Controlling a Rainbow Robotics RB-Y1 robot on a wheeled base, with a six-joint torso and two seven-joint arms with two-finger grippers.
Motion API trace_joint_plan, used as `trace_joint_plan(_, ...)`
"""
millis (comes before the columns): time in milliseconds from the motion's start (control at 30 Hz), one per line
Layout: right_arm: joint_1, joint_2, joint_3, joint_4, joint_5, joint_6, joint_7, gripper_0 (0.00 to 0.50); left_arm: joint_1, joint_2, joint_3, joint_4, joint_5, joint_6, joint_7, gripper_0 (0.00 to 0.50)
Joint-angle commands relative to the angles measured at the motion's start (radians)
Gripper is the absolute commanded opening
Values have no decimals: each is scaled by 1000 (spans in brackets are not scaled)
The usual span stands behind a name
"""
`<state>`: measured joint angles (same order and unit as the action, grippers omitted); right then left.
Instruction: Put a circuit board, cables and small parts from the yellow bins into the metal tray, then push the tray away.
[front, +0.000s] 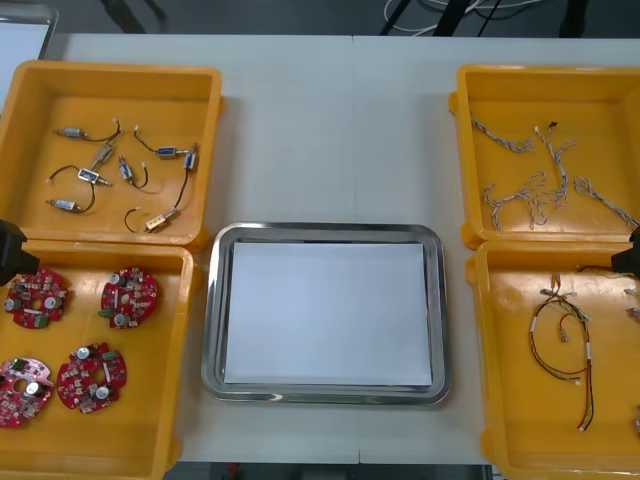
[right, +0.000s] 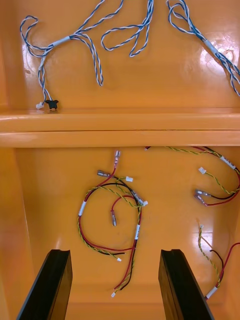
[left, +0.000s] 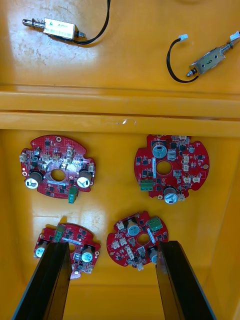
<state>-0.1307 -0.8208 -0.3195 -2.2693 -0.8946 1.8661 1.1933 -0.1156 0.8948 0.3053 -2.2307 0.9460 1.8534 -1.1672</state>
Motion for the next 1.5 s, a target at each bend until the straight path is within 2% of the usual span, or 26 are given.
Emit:
trace_joint_plan(33,6,-40,7,-22,6,-5,28,500,-12,-10,-14,-21,-10,-5,-65,500)
trace_joint_plan(1500,6,-40,7,-22,6,-5,28,500,-12,-10,-14,-21,-10,-5,-65,500)
